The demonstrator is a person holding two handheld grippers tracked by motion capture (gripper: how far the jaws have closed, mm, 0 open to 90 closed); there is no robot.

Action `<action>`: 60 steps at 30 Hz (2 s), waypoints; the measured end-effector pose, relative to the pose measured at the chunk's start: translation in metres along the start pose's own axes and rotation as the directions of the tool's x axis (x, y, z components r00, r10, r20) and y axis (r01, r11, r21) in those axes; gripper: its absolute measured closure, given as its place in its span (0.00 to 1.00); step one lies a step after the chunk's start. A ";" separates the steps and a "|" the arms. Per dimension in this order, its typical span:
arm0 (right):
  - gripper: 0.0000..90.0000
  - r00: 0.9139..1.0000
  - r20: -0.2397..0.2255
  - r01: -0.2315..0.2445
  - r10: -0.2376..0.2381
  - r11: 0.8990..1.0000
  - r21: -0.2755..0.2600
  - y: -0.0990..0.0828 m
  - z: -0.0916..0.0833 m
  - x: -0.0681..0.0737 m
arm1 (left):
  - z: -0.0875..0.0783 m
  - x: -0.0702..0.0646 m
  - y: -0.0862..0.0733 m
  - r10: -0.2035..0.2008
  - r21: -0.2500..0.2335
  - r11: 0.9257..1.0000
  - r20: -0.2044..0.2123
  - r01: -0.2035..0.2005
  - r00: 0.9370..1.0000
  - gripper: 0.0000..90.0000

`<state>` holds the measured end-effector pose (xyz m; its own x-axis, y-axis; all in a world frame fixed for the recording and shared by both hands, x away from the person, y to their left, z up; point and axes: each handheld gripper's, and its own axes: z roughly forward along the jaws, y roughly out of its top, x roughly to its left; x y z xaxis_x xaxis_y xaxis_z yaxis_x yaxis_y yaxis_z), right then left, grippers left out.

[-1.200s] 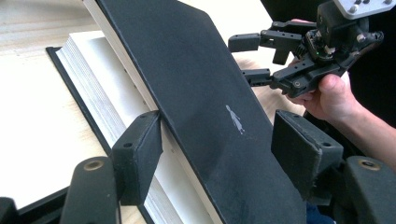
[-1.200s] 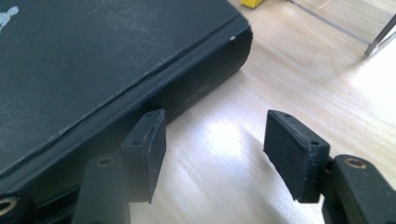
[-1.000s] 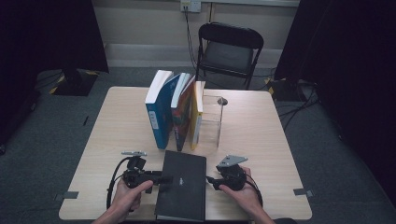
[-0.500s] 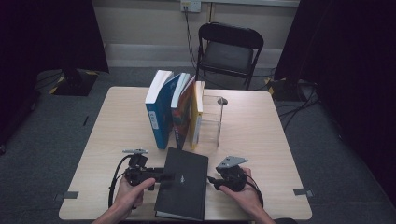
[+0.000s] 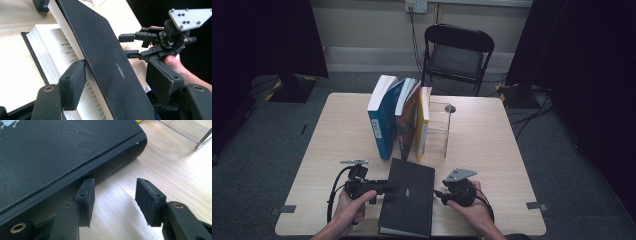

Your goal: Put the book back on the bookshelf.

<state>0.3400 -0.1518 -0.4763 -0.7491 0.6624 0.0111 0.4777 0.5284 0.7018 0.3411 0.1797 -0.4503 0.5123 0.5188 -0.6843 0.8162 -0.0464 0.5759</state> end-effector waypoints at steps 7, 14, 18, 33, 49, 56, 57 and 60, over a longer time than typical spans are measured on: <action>0.55 1.000 -0.006 -0.001 0.001 1.000 -0.005 -0.001 -0.001 0.000 | -0.002 -0.002 -0.001 -0.017 -0.022 1.000 0.022 0.017 1.000 0.37; 0.54 1.000 -0.010 -0.002 0.002 1.000 -0.005 -0.001 -0.001 0.000 | -0.006 0.005 -0.007 -0.101 -0.022 0.994 0.078 0.103 0.992 0.39; 0.54 1.000 -0.008 0.001 -0.001 1.000 -0.005 -0.001 -0.001 0.000 | -0.006 0.012 -0.008 -0.172 -0.029 0.984 0.091 0.175 0.981 0.42; 0.47 1.000 -0.010 -0.008 0.008 1.000 -0.012 -0.001 -0.001 -0.001 | 0.018 0.007 -0.002 0.031 0.064 0.998 -0.242 -0.016 0.970 0.48; 0.44 1.000 -0.003 0.007 -0.007 1.000 -0.008 0.000 0.000 -0.002 | 0.019 0.002 0.001 0.067 0.116 0.992 -0.188 -0.045 0.980 0.41; 0.44 1.000 0.002 0.007 -0.007 1.000 -0.007 0.000 0.000 -0.001 | 0.010 -0.012 0.005 0.085 0.066 0.994 -0.055 -0.082 0.995 0.45; 0.44 1.000 0.002 0.007 -0.007 1.000 -0.006 0.000 0.000 -0.001 | 0.012 -0.016 0.004 0.102 0.077 0.992 -0.030 -0.099 0.994 0.46; 0.45 1.000 0.003 0.006 -0.006 1.000 -0.004 0.000 -0.001 -0.001 | 0.022 -0.028 0.000 0.142 0.115 0.984 -0.046 -0.136 0.989 0.44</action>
<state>0.3401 -0.1525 -0.4759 -0.7507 0.6606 0.0048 0.4711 0.5302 0.7050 0.3323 0.1465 -0.4406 0.6099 0.5461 -0.5742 0.7644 -0.2143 0.6081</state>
